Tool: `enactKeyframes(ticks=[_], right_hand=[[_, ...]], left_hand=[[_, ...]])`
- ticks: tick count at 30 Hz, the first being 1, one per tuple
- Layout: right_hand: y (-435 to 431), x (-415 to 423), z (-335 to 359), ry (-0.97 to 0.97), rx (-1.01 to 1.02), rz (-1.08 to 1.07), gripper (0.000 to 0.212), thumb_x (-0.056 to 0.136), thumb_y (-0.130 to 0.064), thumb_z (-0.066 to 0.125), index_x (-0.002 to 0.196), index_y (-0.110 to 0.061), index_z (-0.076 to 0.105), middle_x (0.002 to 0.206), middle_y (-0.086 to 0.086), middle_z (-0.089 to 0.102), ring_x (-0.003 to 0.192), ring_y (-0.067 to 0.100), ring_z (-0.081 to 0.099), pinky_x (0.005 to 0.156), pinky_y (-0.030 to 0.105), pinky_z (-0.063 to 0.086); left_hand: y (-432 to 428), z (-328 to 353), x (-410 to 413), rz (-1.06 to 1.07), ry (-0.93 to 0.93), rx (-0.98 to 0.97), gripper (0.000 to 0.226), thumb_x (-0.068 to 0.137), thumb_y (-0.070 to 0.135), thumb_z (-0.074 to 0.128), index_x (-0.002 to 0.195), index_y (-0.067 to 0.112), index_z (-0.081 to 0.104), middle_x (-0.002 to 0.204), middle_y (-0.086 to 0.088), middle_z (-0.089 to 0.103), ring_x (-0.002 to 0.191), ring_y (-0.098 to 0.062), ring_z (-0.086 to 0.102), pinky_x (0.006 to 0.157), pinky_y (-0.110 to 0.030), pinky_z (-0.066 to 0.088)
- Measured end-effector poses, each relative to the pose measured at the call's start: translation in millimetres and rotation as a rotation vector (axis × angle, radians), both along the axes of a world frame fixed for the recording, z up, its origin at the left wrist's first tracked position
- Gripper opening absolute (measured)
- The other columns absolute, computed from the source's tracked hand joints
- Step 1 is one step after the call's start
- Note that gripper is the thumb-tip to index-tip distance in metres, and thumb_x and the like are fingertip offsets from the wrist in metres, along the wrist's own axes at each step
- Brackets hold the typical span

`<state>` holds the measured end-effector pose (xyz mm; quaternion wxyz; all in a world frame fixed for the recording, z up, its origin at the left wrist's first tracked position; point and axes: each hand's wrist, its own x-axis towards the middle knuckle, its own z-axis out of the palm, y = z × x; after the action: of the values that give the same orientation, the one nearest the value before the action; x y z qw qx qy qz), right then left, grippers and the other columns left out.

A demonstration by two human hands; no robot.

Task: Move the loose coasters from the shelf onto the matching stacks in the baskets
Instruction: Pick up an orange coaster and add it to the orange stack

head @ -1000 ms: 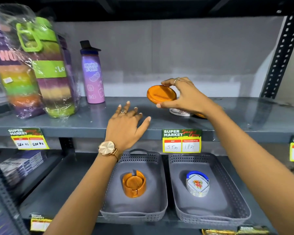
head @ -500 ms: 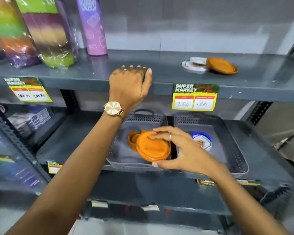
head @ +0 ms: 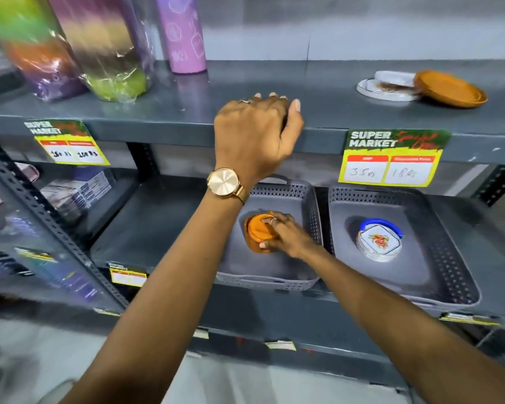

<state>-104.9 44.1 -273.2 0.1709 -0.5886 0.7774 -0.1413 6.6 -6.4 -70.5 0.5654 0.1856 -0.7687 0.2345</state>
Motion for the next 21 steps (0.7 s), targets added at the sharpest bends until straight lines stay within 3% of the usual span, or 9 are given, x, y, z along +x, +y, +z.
enactKeyframes(ticks=[3, 6, 14, 21], right_hand=[[-16.9, -4.5, -4.3, 0.005, 0.048, 0.009, 0.072, 0.087, -0.039, 0.063, 0.146, -0.012, 0.033, 0.16, 0.008, 0.018, 0.144, 0.033, 0.019, 0.116, 0.039, 0.021], [-24.5, -7.1, -4.0, -0.06, 0.094, 0.018, 0.073, 0.086, -0.038, 0.065, 0.146, -0.014, 0.033, 0.157, 0.012, 0.023, 0.143, 0.033, 0.019, 0.115, 0.042, 0.021], [-32.4, -18.4, -0.5, -0.184, 0.119, 0.008, 0.071, 0.078, -0.034, 0.075, 0.139, -0.017, 0.043, 0.148, 0.014, 0.038, 0.136, 0.036, 0.033, 0.113, 0.048, 0.031], [-30.3, -18.2, -4.8, -0.096, 0.099, 0.023, 0.071, 0.081, -0.024, 0.072, 0.143, -0.019, 0.038, 0.158, 0.012, 0.02, 0.144, 0.034, 0.016, 0.117, 0.044, 0.02]], left_hand=[[-2.5, -2.9, -1.6, -0.02, -0.007, 0.003, 0.044, 0.092, 0.029, 0.041, 0.058, 0.015, 0.064, 0.05, -0.001, 0.06, 0.052, -0.025, 0.062, 0.048, -0.027, 0.031], [-2.1, -2.6, -1.9, -0.003, 0.002, 0.001, 0.044, 0.091, 0.03, 0.042, 0.053, 0.016, 0.06, 0.047, 0.0, 0.057, 0.048, -0.025, 0.058, 0.051, -0.025, 0.022], [-1.2, -2.0, -1.8, -0.001, 0.004, 0.02, 0.044, 0.09, 0.03, 0.044, 0.051, 0.017, 0.057, 0.046, 0.0, 0.055, 0.044, -0.024, 0.054, 0.052, -0.025, 0.02], [0.0, -1.5, -1.0, -0.017, -0.009, 0.039, 0.044, 0.091, 0.03, 0.043, 0.052, 0.016, 0.057, 0.047, 0.0, 0.055, 0.046, -0.024, 0.054, 0.052, -0.025, 0.022]])
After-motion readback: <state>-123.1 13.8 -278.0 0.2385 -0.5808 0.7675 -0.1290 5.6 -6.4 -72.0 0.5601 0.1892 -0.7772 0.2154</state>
